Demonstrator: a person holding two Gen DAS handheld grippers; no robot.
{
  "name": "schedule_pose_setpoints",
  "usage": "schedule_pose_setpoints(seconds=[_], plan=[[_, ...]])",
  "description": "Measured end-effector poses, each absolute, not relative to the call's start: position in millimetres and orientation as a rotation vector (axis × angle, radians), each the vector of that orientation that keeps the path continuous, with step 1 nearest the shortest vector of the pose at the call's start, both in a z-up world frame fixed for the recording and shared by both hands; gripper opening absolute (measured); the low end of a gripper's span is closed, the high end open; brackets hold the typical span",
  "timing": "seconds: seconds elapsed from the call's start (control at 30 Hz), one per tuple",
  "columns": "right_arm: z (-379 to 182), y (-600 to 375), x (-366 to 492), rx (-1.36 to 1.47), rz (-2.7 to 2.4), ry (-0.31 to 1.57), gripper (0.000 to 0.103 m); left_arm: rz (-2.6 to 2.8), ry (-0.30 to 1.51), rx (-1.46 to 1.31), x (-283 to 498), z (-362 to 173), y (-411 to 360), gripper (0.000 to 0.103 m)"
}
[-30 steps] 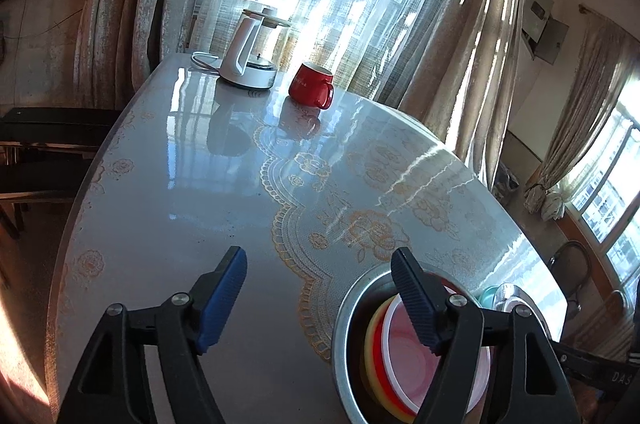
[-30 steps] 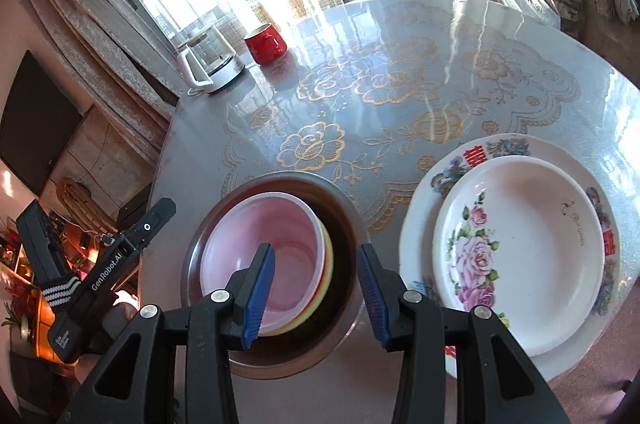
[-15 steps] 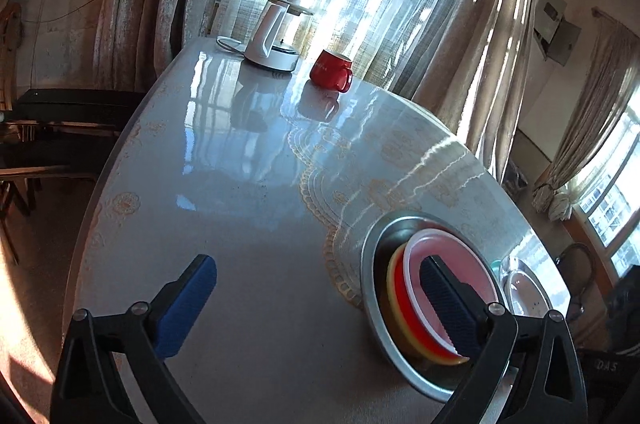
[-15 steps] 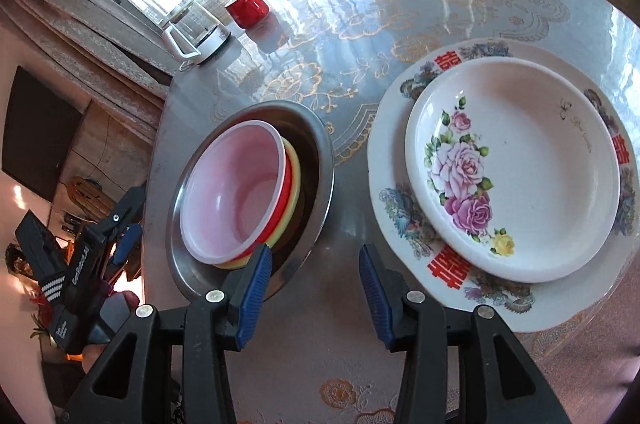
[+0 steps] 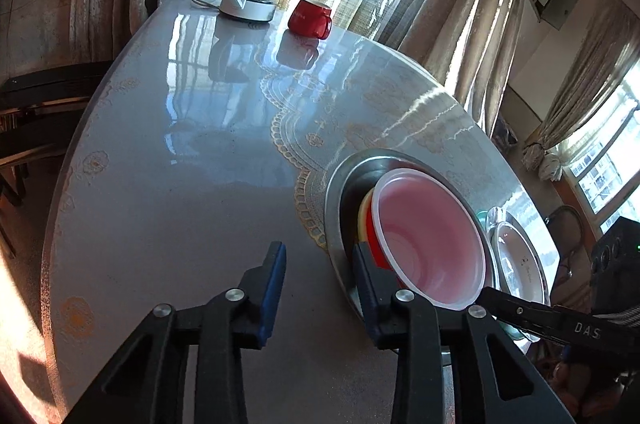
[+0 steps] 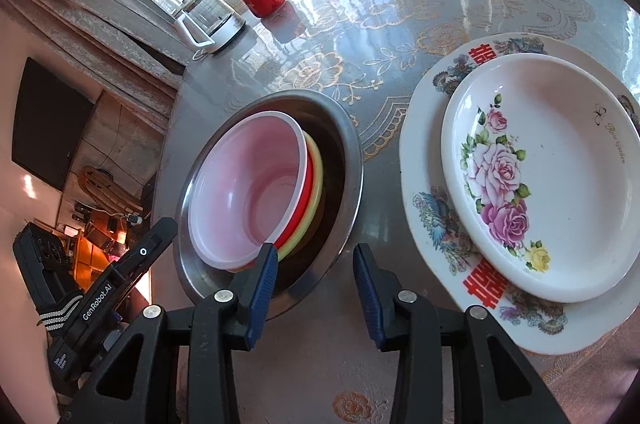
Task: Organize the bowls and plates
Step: 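Close the right tool on the steel bowl rim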
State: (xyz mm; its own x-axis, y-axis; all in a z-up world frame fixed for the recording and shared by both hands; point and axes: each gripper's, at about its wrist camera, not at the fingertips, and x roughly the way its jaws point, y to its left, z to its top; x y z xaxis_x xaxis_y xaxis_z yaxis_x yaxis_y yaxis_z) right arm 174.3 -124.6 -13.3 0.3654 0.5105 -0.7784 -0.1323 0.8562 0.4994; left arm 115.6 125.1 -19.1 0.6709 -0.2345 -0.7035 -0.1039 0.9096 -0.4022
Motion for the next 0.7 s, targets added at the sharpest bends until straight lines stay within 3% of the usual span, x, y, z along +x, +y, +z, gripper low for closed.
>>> schedule_pose_setpoints(seconds=[0.2,0.3,0.7], plan=[[-19.7,-119.4,178.7,0.350,0.389,1.151,0.031,-0.091,0.903,-0.379,124.2,-16.8,115.2,0.029],[-21.7,-111.7,184.3,0.332,0.394,1.154,0.024,-0.086,0.929,-0.321,127.2,-16.0,106.9,0.027],[-31.8,-104.4,198.2,0.328,0.385,1.165,0.021,-0.064,0.957,-0.255,129.7,-21.9,92.0,0.025]])
